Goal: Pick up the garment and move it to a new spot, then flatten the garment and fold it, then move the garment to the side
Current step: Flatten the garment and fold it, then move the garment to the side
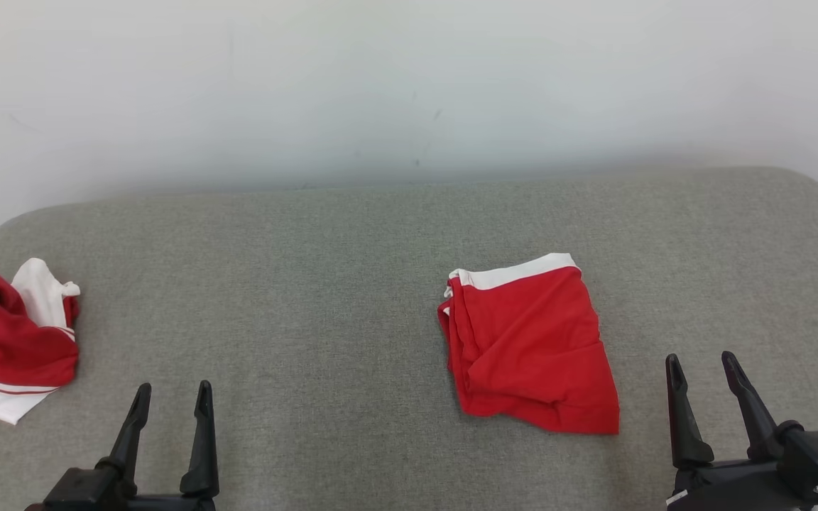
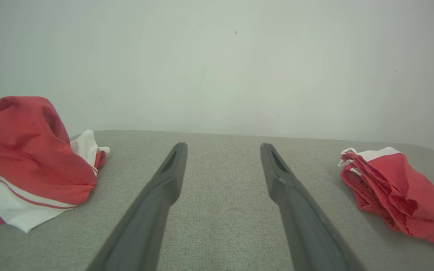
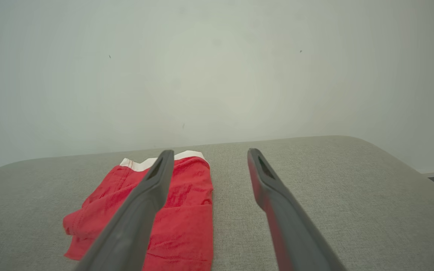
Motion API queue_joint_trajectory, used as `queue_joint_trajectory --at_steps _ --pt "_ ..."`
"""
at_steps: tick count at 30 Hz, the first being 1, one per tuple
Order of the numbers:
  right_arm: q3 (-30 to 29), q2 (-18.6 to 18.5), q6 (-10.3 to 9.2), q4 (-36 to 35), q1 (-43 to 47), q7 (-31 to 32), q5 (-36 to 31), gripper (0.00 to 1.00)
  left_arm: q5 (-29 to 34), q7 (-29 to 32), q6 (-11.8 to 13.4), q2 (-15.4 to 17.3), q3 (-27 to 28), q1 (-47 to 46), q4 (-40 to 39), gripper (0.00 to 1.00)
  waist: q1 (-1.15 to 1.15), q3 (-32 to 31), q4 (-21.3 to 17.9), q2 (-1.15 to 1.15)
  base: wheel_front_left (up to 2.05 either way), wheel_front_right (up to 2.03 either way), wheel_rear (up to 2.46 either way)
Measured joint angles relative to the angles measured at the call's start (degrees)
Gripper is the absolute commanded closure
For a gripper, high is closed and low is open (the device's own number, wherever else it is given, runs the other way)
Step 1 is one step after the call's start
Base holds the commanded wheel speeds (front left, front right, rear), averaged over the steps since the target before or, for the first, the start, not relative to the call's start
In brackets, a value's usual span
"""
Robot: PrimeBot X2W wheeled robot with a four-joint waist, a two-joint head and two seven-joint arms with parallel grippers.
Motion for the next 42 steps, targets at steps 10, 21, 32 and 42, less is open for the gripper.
queue_joint_trajectory --at_steps 10,21,32,42 --pt "-1.12 1.0 0.0 -2.82 1.87 2.47 -0.71 0.0 -2.02 2.49 -0.53 1.12 -0.3 0.87 -3.61 0.0 0.0 -0.69 1.76 0.0 0.0 0.0 0.0" --pt "-1.18 1.56 0.0 -4.49 2.24 4.39 -1.42 0.0 -3.87 4.95 -0.14 2.0 0.41 2.09 -6.47 0.0 0.0 -0.78 2.18 0.0 0.0 0.0 0.0" --pt "-1.37 1.63 0.0 -4.74 2.53 4.63 -1.42 0.0 -4.91 5.45 0.02 2.07 0.0 2.47 -7.02 0.0 0.0 -0.56 2.17 0.0 0.0 0.0 0.0" --pt "-1.2 1.74 0.0 -4.33 2.55 4.68 -1.38 0.0 -5.34 6.25 0.32 2.38 -0.38 2.52 -7.34 0.0 0.0 -0.39 2.04 0.0 0.0 0.0 0.0"
